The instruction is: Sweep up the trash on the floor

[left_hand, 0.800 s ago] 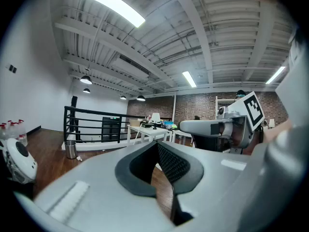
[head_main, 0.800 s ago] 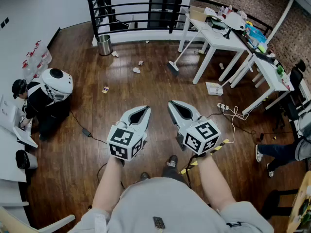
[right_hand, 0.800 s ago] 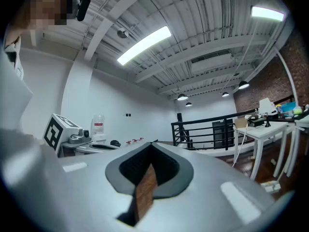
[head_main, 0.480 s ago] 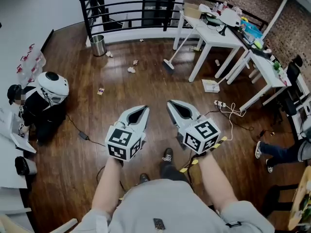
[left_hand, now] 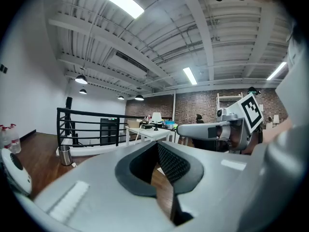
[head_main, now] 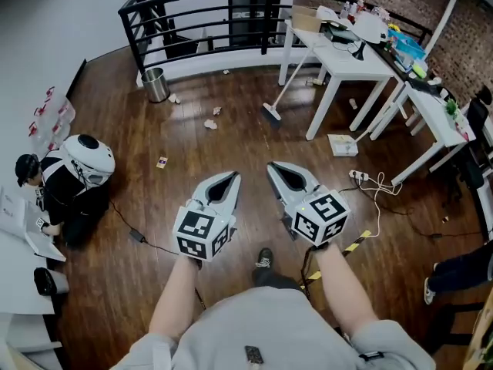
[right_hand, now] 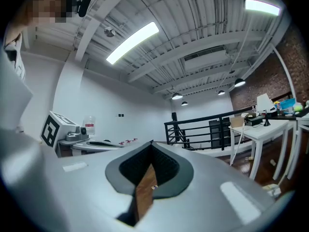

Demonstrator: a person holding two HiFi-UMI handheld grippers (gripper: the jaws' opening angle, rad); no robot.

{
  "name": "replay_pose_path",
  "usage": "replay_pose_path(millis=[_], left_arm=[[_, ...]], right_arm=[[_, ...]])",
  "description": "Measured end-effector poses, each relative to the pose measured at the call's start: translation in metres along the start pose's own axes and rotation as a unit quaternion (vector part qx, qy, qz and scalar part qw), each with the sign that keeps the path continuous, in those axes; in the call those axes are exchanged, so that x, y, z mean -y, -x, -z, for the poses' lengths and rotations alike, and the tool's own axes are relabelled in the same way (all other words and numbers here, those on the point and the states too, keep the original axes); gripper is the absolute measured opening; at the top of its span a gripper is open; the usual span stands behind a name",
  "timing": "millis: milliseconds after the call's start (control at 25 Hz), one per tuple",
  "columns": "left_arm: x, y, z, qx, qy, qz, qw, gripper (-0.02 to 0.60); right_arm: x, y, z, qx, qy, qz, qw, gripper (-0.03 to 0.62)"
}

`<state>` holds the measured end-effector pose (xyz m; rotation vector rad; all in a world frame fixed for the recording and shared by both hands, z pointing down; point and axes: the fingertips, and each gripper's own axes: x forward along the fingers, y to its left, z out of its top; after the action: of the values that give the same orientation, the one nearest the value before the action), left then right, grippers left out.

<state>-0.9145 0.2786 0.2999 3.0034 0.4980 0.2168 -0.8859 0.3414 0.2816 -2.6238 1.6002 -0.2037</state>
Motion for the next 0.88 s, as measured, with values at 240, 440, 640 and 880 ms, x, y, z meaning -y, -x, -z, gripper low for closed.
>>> replay_pose_path(millis=[240,440,640,880], left_arm=[[-0.018,-0.098,-0.017,-0.009,-0.008,-0.012,0.9999,0.008],[-0.025,-0.165,-0.031,-0.013,-0.006,-0.009,0.9999,0.008],[-0.04,-0.229,-0.037,-0.016,-0.002,0.004,0.9999,0.008],[-0.075,-0.323,-0.038,-0.016,0.007,0.033,0.9993,0.008]], right_arm=[[0.088,-0.033,-0.019,0.013,-0.005,-0.013,1.0,0.0],[0.154,-0.047,-0.034,0.019,-0.01,-0.007,1.0,0.0],[0.213,-0.068,-0.038,0.016,-0.012,0.009,1.0,0.0],[0.294,-0.114,-0.041,0.007,-0.009,0.039,0.999,0.0]])
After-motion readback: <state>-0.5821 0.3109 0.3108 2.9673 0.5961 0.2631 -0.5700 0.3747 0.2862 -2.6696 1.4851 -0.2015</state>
